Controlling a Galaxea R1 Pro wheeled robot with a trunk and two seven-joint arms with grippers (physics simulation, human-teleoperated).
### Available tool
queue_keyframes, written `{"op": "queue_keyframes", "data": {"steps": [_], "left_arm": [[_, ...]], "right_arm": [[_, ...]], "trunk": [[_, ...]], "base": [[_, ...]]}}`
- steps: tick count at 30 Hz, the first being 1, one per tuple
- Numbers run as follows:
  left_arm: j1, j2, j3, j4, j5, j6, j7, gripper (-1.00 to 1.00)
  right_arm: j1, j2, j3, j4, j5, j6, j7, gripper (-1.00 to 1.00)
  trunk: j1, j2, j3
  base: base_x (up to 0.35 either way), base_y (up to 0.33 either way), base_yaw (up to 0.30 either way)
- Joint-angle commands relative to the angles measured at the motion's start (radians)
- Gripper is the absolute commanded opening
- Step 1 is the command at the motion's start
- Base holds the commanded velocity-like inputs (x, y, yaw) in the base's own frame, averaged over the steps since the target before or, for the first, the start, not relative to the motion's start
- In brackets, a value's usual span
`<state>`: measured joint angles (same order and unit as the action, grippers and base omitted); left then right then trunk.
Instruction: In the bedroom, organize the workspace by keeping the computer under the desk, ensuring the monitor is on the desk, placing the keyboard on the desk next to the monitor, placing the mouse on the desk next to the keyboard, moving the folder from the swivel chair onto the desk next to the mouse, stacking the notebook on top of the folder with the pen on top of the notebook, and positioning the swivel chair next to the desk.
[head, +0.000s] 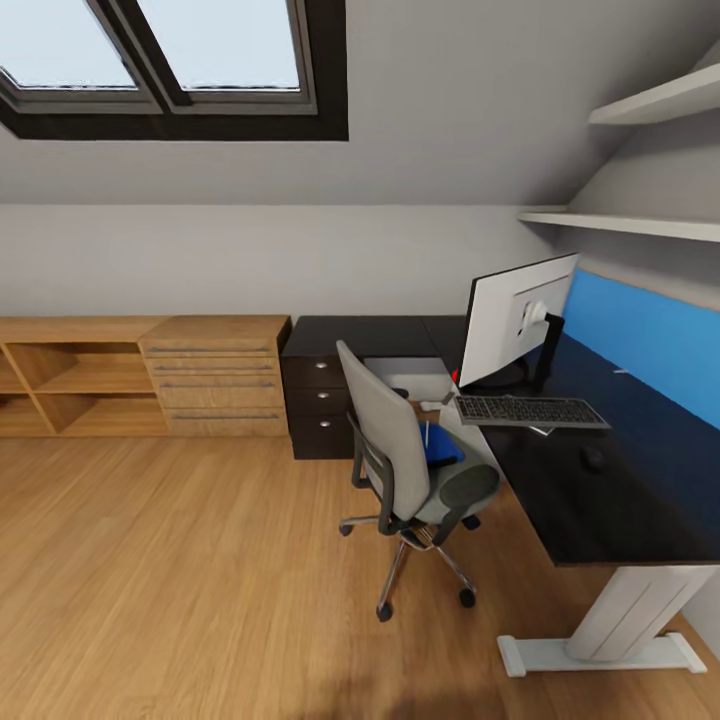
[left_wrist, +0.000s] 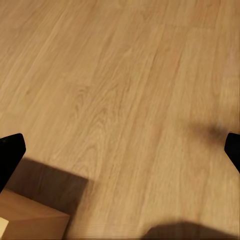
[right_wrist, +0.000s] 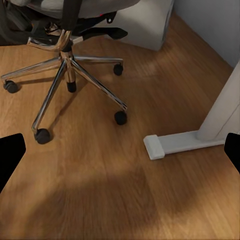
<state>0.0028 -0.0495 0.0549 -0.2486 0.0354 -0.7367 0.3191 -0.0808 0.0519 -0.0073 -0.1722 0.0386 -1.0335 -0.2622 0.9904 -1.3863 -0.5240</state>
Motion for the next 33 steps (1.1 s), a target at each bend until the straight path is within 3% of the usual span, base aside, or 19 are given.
{"op": "queue_keyframes", "data": {"steps": [1,20,28,33], "left_arm": [[0.0,0.0,0.004,-0.001,0.003,0.003,-0.005,1.0],[0.0,0.003,0.005,-0.001,0.004,0.039,-0.003,1.0],[0.0,0.003,0.005,0.0,0.004,0.039,-0.004,1.0],[0.0,0.002,0.005,0.0,0.004,0.037,-0.003,1.0]], "right_arm": [[-0.001,0.0,-0.001,0.0,0.004,-0.002,-0.005,1.0],[-0.001,-0.001,0.0,0.003,0.004,-0.002,-0.005,1.0],[-0.001,0.0,0.0,0.004,0.004,-0.002,-0.003,1.0],[-0.001,-0.001,0.0,0.004,0.004,-0.002,-0.003,1.0]], "trunk": [[0.004,-0.008,-0.004],[0.077,-0.141,-0.064],[0.107,-0.197,-0.089],[0.127,-0.232,-0.104]], "base": [[0.0,0.0,0.0],[-0.003,0.0,0.0],[-0.273,0.0,0.0],[-0.046,0.0,0.0]]}}
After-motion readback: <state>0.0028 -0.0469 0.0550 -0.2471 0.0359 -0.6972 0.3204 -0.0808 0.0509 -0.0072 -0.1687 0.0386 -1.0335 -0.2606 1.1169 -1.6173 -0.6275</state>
